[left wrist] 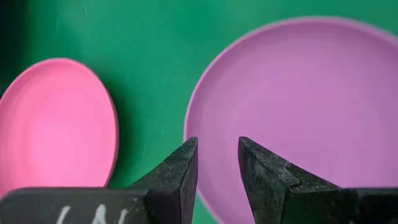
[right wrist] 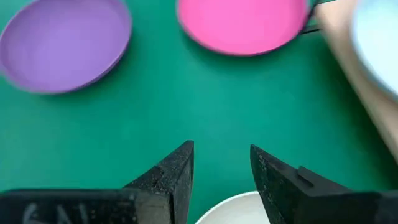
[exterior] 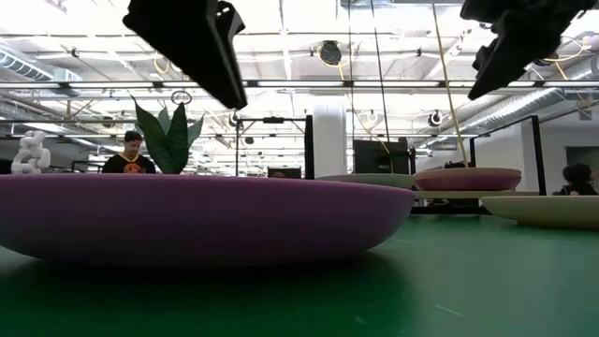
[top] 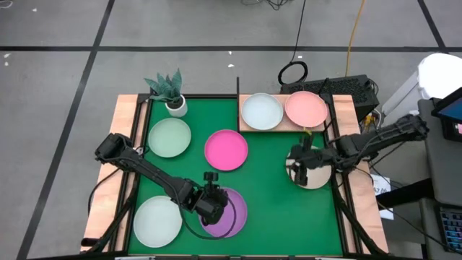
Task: Place and stack plates onto a shelf
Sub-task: Stack the pink plate on top of the gray plate on the shelf
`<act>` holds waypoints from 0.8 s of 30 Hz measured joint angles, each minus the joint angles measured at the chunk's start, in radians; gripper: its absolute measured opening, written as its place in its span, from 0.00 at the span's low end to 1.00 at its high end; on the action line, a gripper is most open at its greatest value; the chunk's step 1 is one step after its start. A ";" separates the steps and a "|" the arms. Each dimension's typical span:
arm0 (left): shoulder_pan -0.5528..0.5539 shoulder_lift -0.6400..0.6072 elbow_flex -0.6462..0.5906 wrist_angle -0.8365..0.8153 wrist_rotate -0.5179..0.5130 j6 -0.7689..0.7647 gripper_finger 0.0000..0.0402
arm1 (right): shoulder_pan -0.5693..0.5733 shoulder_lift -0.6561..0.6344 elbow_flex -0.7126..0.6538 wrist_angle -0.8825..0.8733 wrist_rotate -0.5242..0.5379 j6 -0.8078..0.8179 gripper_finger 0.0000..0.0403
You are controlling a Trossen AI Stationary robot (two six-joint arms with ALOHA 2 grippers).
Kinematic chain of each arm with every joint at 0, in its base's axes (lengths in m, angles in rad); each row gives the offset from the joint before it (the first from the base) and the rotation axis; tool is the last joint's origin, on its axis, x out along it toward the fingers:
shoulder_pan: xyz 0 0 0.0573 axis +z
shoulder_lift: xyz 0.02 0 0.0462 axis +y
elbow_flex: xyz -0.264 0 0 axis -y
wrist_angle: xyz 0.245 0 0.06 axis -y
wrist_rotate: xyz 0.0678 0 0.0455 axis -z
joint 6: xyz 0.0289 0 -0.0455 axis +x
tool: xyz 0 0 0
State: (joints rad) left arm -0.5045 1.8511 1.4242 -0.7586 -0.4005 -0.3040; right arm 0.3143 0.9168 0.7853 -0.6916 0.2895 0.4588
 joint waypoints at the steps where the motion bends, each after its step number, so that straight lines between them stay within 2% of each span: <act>1: 0.000 0.000 0.000 -0.014 0.000 -0.002 0.30 | 0.020 0.012 0.000 0.002 -0.002 -0.003 0.35; 7: 0.005 0.000 0.000 -0.110 -0.008 -0.003 0.30 | 0.083 0.068 0.000 0.051 -0.007 -0.091 0.35; 19: 0.097 0.000 0.000 -0.188 -0.025 0.076 0.30 | 0.080 0.072 0.000 0.126 -0.005 -0.320 0.35; 24: 0.147 0.000 0.000 -0.219 -0.050 0.086 0.30 | 0.080 0.072 0.000 0.125 -0.004 -0.348 0.35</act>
State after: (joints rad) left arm -0.3575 1.8511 1.4242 -0.9774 -0.4503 -0.2177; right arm 0.3946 0.9890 0.7853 -0.5665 0.2855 0.1108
